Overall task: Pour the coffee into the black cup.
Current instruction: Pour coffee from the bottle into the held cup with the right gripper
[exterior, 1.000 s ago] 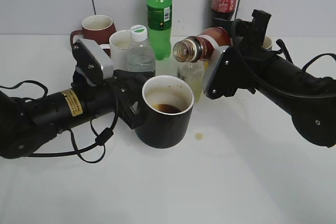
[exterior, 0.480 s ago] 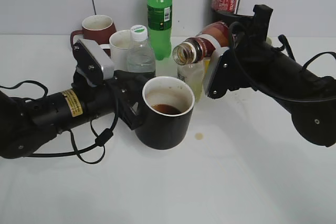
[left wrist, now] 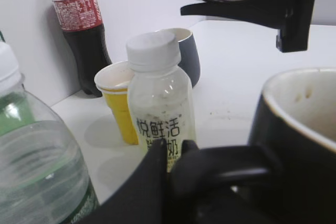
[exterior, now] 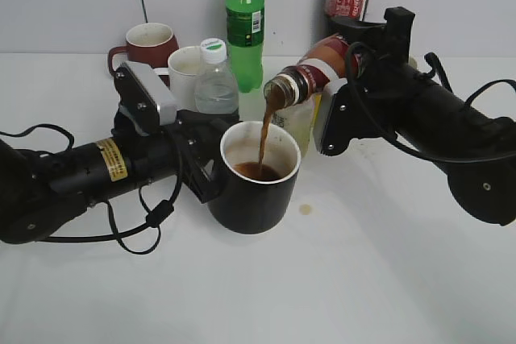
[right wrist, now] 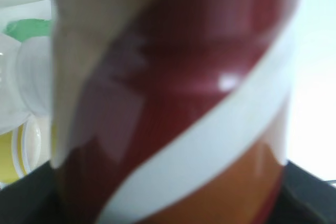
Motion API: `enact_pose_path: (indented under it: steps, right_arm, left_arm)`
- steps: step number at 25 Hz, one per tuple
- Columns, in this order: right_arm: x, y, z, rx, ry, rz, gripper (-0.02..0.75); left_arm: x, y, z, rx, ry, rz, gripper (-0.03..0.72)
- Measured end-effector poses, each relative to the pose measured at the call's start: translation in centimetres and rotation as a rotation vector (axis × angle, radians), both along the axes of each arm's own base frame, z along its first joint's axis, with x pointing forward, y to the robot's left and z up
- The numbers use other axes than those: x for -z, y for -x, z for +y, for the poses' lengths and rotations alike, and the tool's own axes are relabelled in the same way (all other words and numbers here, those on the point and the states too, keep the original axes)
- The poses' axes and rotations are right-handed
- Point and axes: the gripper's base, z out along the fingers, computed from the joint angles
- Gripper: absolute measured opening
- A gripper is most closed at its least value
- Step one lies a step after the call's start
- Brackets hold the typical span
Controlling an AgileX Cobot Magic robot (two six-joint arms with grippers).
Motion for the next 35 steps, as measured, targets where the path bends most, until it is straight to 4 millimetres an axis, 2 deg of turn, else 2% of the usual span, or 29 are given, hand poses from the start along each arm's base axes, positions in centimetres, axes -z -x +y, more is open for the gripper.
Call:
enact_pose_path:
  steps: [35]
  right_arm:
    - [-0.07,-0.07,-0.14,0.022,0.118,-0.069,0.503]
  left_arm:
    - [0.02,0.03,-0.01,0.003,-0.003,0.000,0.048]
